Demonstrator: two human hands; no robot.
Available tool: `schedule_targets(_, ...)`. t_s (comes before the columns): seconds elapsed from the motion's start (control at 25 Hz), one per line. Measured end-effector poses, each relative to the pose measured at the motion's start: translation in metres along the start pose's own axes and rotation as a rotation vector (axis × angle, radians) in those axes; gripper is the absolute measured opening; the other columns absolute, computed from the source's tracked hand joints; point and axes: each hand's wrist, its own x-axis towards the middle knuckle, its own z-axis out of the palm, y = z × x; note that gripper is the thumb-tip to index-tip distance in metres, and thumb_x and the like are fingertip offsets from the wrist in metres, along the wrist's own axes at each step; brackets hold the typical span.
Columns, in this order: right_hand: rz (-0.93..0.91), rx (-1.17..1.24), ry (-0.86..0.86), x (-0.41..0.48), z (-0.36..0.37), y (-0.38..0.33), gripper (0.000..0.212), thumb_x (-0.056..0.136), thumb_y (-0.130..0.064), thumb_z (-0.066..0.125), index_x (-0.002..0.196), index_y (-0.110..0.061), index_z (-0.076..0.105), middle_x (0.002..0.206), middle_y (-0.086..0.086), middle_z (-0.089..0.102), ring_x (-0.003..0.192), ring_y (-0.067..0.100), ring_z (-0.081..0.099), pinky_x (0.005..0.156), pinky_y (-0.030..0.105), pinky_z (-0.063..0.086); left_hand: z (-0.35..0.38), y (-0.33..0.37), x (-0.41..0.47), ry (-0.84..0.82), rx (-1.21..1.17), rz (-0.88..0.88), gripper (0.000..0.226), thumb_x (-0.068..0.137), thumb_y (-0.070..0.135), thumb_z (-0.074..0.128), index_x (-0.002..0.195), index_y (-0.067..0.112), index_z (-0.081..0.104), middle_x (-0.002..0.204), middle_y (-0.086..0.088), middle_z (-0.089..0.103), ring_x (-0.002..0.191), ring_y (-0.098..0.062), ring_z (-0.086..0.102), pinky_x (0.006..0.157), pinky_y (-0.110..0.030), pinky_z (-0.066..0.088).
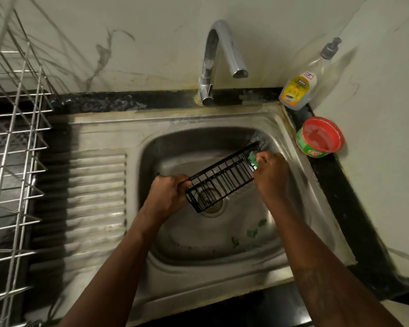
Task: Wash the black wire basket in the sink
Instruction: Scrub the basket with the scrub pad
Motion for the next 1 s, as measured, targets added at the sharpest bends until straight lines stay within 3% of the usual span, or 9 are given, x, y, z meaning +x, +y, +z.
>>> schedule_targets(0.08,-0.041,-0.033,0.005,-0.011,0.007,-0.012,0.022,0.091,0.006,0.061,0.107,-0.001,0.072,0.103,0.019,0.066,0.087,0.024,0.060,0.069,0.023,0.036,0.000,-0.001,-0.001,-0.004,-0.003,0.003,0.028,0.094,0.029,0.049,0.080,0.015,0.069,0.067,0.001,0.068,0.060,-0.019,0.064,0.058,-0.032,0.053)
schedule_targets(0.2,-0.260,0.026,-0.113,-0.077,0.034,-0.045,0.026,0.087,0.007,0.062,0.109,-0.006,0.067,0.107,0.013,0.058,0.086,0.017,0.056,0.067,0.022,0.049,0.000,-0.002,-0.001,-0.006,0.005,-0.003,0.027,0.093,0.028,0.050,0.080,0.016,0.070,0.067,0.001,0.068,0.059,-0.020,0.064,0.058,-0.033,0.054)
schedule_targets(0.32,-0.423,0.116,-0.223,-0.136,0.050,-0.064,0.030,0.086,0.003,0.069,0.113,-0.009,0.069,0.109,0.010,0.059,0.093,0.019,0.059,0.076,0.021,0.049,0.000,-0.001,0.000,0.002,0.010,0.000,0.028,0.093,0.029,0.049,0.078,0.016,0.069,0.065,0.003,0.067,0.058,-0.019,0.062,0.058,-0.032,0.053)
schedule_targets(0.4,-0.455,0.132,-0.221,-0.128,0.049,-0.053,0.027,0.089,-0.003,0.067,0.115,-0.010,0.070,0.109,0.008,0.060,0.093,0.017,0.058,0.075,0.018,0.048,0.000,0.000,0.000,0.001,0.010,-0.015,0.026,0.093,0.027,0.050,0.079,0.016,0.069,0.066,0.002,0.068,0.059,-0.019,0.063,0.059,-0.032,0.053)
schedule_targets(0.52,-0.331,0.076,-0.167,-0.083,0.031,-0.020,0.027,0.096,-0.013,0.051,0.116,-0.014,0.070,0.111,0.007,0.059,0.093,0.017,0.059,0.069,0.019,0.049,0.000,0.000,-0.002,-0.017,-0.001,-0.021,0.029,0.094,0.031,0.048,0.082,0.017,0.070,0.071,0.002,0.070,0.062,-0.019,0.065,0.061,-0.030,0.054)
schedule_targets(0.64,-0.089,0.036,-0.047,-0.029,0.004,0.008,0.025,0.102,-0.008,0.052,0.120,-0.011,0.068,0.112,0.012,0.063,0.096,0.023,0.060,0.070,0.025,0.043,-0.001,0.000,0.000,-0.023,-0.005,-0.031,0.035,0.095,0.035,0.044,0.081,0.016,0.070,0.069,0.001,0.069,0.060,-0.018,0.063,0.060,-0.031,0.053)
schedule_targets(0.76,0.018,0.013,-0.003,-0.012,-0.003,0.010,0.024,0.102,-0.008,0.053,0.121,-0.010,0.068,0.114,0.012,0.063,0.101,0.026,0.061,0.070,0.021,0.036,-0.001,0.000,-0.001,-0.013,0.003,-0.007,0.025,0.096,0.024,0.053,0.080,0.015,0.070,0.068,0.004,0.068,0.058,-0.013,0.061,0.059,-0.031,0.053)
schedule_targets(0.88,-0.171,0.039,-0.070,-0.064,0.022,-0.016,0.021,0.095,-0.001,0.057,0.111,-0.008,0.069,0.106,0.013,0.062,0.091,0.021,0.058,0.066,0.018,0.035,-0.003,0.003,-0.001,-0.005,0.013,0.000,0.020,0.096,0.017,0.060,0.079,0.015,0.071,0.068,0.005,0.068,0.057,-0.009,0.059,0.057,-0.021,0.050)
schedule_targets(1.0,-0.354,0.154,-0.161,-0.128,0.047,-0.040,0.023,0.095,-0.004,0.056,0.112,-0.007,0.070,0.109,0.011,0.061,0.089,0.016,0.058,0.069,0.021,0.053,-0.003,0.005,0.000,0.008,0.014,-0.013,0.021,0.094,0.018,0.060,0.077,0.015,0.070,0.068,0.004,0.069,0.057,-0.013,0.061,0.058,-0.024,0.050)
